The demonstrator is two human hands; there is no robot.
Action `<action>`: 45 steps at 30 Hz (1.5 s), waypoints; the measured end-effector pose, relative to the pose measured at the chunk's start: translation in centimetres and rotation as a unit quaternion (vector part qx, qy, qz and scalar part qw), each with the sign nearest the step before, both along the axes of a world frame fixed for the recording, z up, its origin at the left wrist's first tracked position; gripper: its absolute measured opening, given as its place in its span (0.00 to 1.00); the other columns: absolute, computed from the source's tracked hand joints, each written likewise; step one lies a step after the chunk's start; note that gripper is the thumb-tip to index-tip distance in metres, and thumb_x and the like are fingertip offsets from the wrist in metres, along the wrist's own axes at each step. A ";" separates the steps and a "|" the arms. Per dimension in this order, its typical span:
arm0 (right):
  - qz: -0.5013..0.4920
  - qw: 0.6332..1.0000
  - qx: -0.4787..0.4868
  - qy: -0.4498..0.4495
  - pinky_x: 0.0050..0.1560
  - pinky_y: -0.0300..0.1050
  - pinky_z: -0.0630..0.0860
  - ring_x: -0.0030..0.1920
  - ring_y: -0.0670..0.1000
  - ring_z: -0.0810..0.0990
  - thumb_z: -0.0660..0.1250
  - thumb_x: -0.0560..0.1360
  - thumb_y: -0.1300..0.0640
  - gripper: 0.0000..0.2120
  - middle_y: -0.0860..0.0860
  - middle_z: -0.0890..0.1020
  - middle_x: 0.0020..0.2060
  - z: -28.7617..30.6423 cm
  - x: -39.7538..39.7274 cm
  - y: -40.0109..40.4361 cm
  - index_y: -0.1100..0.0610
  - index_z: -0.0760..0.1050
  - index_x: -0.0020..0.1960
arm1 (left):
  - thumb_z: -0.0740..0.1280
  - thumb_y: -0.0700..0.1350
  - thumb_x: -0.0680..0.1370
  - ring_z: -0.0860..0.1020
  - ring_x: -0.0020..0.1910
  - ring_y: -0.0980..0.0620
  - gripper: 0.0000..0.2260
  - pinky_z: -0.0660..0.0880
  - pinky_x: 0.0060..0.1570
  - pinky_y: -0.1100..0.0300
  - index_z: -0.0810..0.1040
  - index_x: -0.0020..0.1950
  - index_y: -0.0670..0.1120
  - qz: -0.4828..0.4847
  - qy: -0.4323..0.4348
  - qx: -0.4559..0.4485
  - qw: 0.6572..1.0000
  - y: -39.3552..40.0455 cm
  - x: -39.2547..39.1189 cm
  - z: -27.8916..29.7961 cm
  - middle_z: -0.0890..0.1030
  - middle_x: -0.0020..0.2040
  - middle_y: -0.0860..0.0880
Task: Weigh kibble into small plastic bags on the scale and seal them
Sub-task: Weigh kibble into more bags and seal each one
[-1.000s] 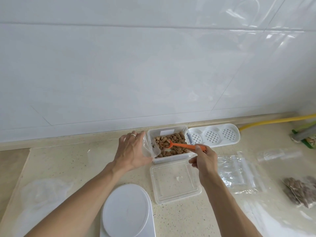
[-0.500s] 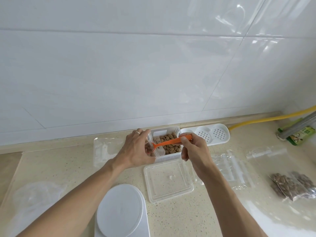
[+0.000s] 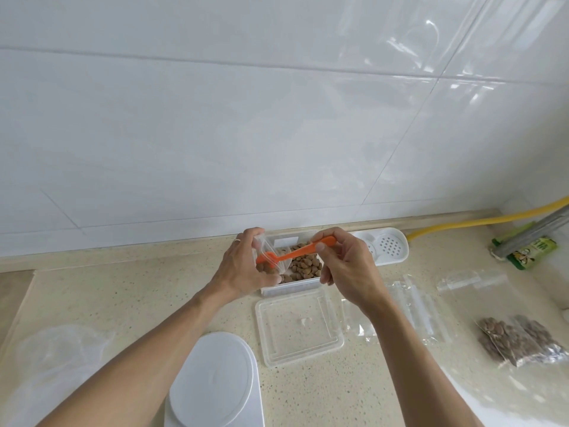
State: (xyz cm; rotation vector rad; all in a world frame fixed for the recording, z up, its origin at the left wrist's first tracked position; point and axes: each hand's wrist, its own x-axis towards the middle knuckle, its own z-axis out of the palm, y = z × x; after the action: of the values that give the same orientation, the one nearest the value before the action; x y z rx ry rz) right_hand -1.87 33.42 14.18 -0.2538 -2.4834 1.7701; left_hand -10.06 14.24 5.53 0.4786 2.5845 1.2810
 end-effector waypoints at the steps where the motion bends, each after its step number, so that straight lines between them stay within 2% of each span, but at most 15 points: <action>1: 0.001 1.000 0.011 0.009 0.28 0.43 0.75 0.27 0.51 0.78 0.64 0.80 0.62 0.06 0.53 0.79 0.29 0.1 0.0 0.0 0.55 0.79 0.50 | 0.79 0.51 0.62 0.71 0.58 0.50 0.42 0.70 0.57 0.54 0.60 0.70 0.52 0.008 0.002 -0.001 1.000 0.0 0.0 -0.2 0.69 0.55 0.52; 8: -0.034 0.998 -0.002 0.045 0.29 0.39 0.74 0.27 0.51 0.79 0.66 0.79 0.63 0.06 0.50 0.81 0.31 0.2 -0.5 0.1 0.56 0.81 0.51 | 0.79 0.49 0.62 0.70 0.57 0.54 0.40 0.73 0.57 0.49 0.62 0.68 0.54 0.038 0.015 0.003 0.999 0.0 -0.3 -1.0 0.69 0.57 0.52; 12: -0.135 0.988 -0.052 0.057 0.28 0.40 0.75 0.28 0.52 0.78 0.65 0.80 0.62 0.05 0.58 0.82 0.37 -1.2 -0.9 0.7 0.56 0.80 0.51 | 0.79 0.48 0.62 0.69 0.58 0.55 0.40 0.74 0.56 0.49 0.61 0.69 0.55 0.053 0.019 0.000 0.998 -0.6 -0.4 -1.7 0.69 0.57 0.52; 15: -0.180 0.983 -0.027 0.001 0.30 0.44 0.77 0.27 0.51 0.79 0.64 0.80 0.61 0.06 0.55 0.83 0.41 -3.8 -1.2 1.6 0.54 0.80 0.51 | 0.79 0.48 0.63 0.71 0.58 0.53 0.39 0.74 0.55 0.51 0.62 0.69 0.54 0.054 0.042 -0.014 0.998 -1.4 -0.4 -2.1 0.69 0.56 0.53; 20: -0.144 0.985 -0.010 -0.098 0.29 0.44 0.77 0.28 0.50 0.81 0.63 0.81 0.58 0.07 0.52 0.84 0.46 -8.1 -1.3 0.9 0.52 0.80 0.53 | 0.78 0.49 0.63 0.72 0.52 0.52 0.38 0.75 0.53 0.51 0.63 0.68 0.53 0.047 0.078 -0.042 0.995 -2.4 -0.3 -2.2 0.70 0.53 0.53; 22: -0.130 0.984 -0.027 -0.118 0.29 0.42 0.76 0.28 0.49 0.81 0.63 0.81 0.58 0.07 0.53 0.84 0.46 -8.8 -1.4 -0.1 0.54 0.80 0.55 | 0.78 0.50 0.63 0.73 0.51 0.51 0.38 0.75 0.53 0.51 0.64 0.69 0.53 0.041 0.088 -0.057 0.994 -2.7 -0.3 -2.3 0.72 0.53 0.51; 26: -0.147 0.975 -0.077 -0.150 0.30 0.42 0.76 0.28 0.49 0.80 0.62 0.82 0.59 0.07 0.54 0.83 0.43 -9.2 -1.8 -1.4 0.56 0.78 0.56 | 0.77 0.52 0.63 0.73 0.42 0.53 0.38 0.71 0.57 0.52 0.65 0.70 0.53 0.039 0.116 -0.101 0.987 -3.3 -0.1 -2.6 0.72 0.54 0.50; 28: -0.182 0.966 -0.102 -0.155 0.30 0.42 0.75 0.27 0.49 0.80 0.62 0.81 0.59 0.07 0.55 0.83 0.42 -9.3 -2.0 -1.4 0.57 0.78 0.55 | 0.77 0.52 0.63 0.73 0.44 0.52 0.39 0.68 0.60 0.52 0.64 0.70 0.54 0.032 0.130 -0.117 0.984 -3.4 0.0 -2.7 0.73 0.54 0.50; 31: -0.242 0.945 -0.149 -0.165 0.30 0.42 0.74 0.26 0.49 0.78 0.62 0.81 0.59 0.07 0.57 0.84 0.43 -9.3 -1.9 -0.8 0.59 0.78 0.54 | 0.76 0.54 0.63 0.73 0.53 0.50 0.39 0.66 0.61 0.53 0.64 0.71 0.53 0.023 0.143 -0.138 0.980 -3.6 0.0 -2.8 0.74 0.54 0.50; 37: -0.286 0.914 -0.242 -0.159 0.31 0.43 0.72 0.27 0.49 0.76 0.63 0.81 0.60 0.07 0.56 0.86 0.45 -8.0 -0.9 1.0 0.62 0.78 0.54 | 0.75 0.51 0.65 0.72 0.58 0.47 0.36 0.66 0.62 0.52 0.67 0.70 0.51 0.043 0.141 -0.178 0.973 -2.6 0.0 -2.0 0.72 0.53 0.51; 42: -0.265 0.926 -0.244 -0.116 0.31 0.43 0.72 0.27 0.49 0.75 0.63 0.81 0.59 0.05 0.56 0.86 0.46 -5.4 -0.4 1.9 0.58 0.78 0.52 | 0.75 0.52 0.65 0.71 0.60 0.45 0.37 0.67 0.61 0.51 0.65 0.71 0.51 0.058 0.093 -0.197 0.974 -0.8 -0.4 -1.7 0.72 0.58 0.46; 45: -0.207 0.959 -0.175 -0.077 0.31 0.44 0.73 0.26 0.49 0.76 0.63 0.80 0.60 0.06 0.54 0.86 0.41 -3.4 -0.2 1.4 0.56 0.79 0.50 | 0.76 0.50 0.65 0.68 0.62 0.44 0.39 0.68 0.59 0.53 0.62 0.72 0.50 0.038 0.059 -0.170 0.983 0.4 -0.3 -1.1 0.69 0.60 0.44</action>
State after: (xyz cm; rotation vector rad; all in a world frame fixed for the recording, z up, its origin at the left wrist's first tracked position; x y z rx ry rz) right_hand -2.08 34.85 10.75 -0.8944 -1.9813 2.0361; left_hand -10.40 14.67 4.39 0.4040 2.8651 0.8251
